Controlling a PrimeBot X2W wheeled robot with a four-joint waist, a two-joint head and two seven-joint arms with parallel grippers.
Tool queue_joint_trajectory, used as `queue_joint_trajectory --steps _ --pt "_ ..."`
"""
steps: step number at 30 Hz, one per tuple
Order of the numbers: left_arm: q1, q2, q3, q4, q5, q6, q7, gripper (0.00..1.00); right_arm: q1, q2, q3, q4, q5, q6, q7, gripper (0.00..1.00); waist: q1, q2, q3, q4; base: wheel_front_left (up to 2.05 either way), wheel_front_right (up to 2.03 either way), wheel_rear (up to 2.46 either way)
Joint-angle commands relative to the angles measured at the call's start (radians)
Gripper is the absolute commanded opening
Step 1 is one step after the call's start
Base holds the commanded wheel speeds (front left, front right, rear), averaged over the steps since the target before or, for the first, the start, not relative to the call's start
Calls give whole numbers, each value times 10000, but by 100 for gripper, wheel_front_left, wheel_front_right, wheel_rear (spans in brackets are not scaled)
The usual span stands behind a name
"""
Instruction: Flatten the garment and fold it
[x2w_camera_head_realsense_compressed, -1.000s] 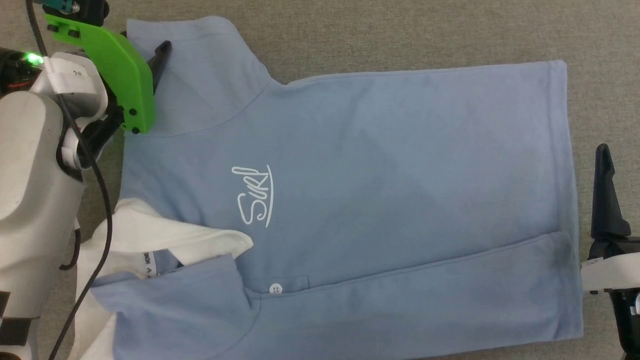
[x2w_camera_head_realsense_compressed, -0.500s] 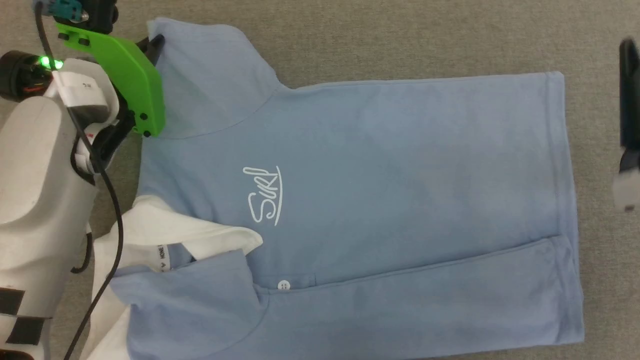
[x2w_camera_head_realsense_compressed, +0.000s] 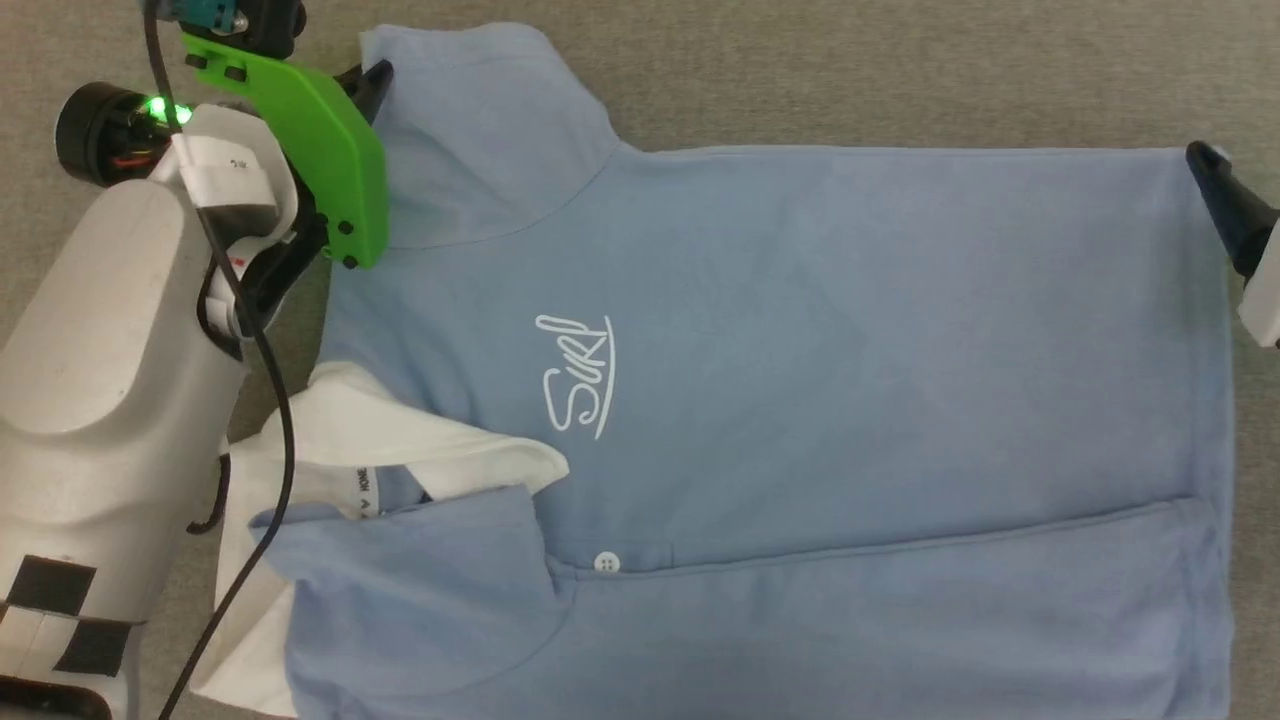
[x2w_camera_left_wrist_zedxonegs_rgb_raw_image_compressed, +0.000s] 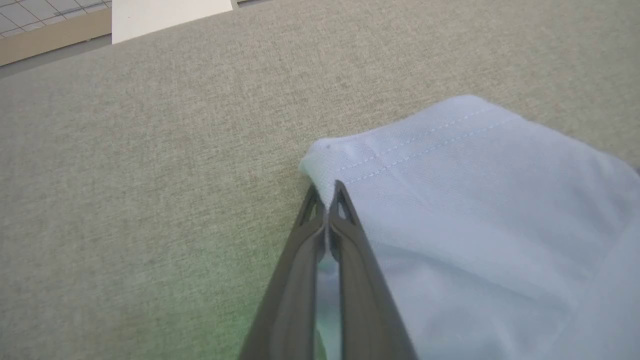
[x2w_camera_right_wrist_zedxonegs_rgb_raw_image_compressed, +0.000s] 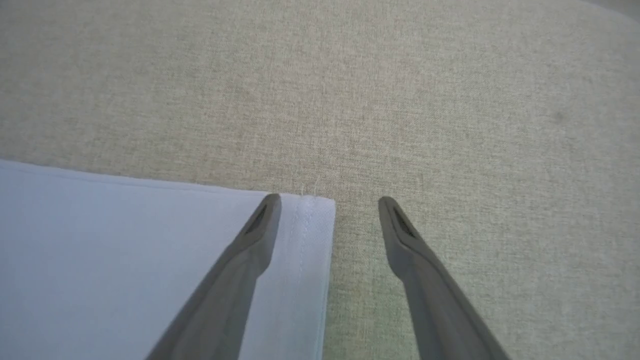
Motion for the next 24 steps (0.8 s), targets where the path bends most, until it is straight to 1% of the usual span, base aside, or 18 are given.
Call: queue_joint_trajectory --steps 1,5,6,7,8,10,14,19,24 --pt "-193 -83 -10 38 -24 -8 -50 0 -107 -16 10 77 -15 -15 56 100 0 0 116 141 0 0 0" --pt "-242 -179 -68 136 -43 -14 -99 0 20 -5 123 287 9 -15 273 100 0 0 156 213 0 0 0" --pt "-257 -193 -79 158 -48 -18 -105 0 46 -8 169 323 14 -15 360 51 0 0 160 225 0 0 0" --pt "-281 -209 -89 185 -51 -21 -115 0 63 -15 205 340 23 -15 422 36 0 0 167 236 0 0 0" --pt "-302 -221 -94 207 -57 -19 -120 0 65 -13 193 354 15 -15 450 0 0 0 170 243 0 0 0" --pt "-344 -258 -70 256 -88 5 -167 0 81 -41 184 378 -61 -15 488 0 0 0 141 258 0 0 0" --pt "-345 -282 48 310 -124 7 -577 0 22 -50 126 336 -65 -15 91 0 0 0 -127 263 0 0 0" --pt "-68 -330 438 244 -395 -18 -1484 0 146 -100 -80 433 28 -15 -732 0 0 0 -806 294 0 0 0" --pt "731 -150 660 -424 -606 -214 -2368 0 811 -113 -265 347 271 -15 -1449 0 0 0 -1622 382 0 0 0"
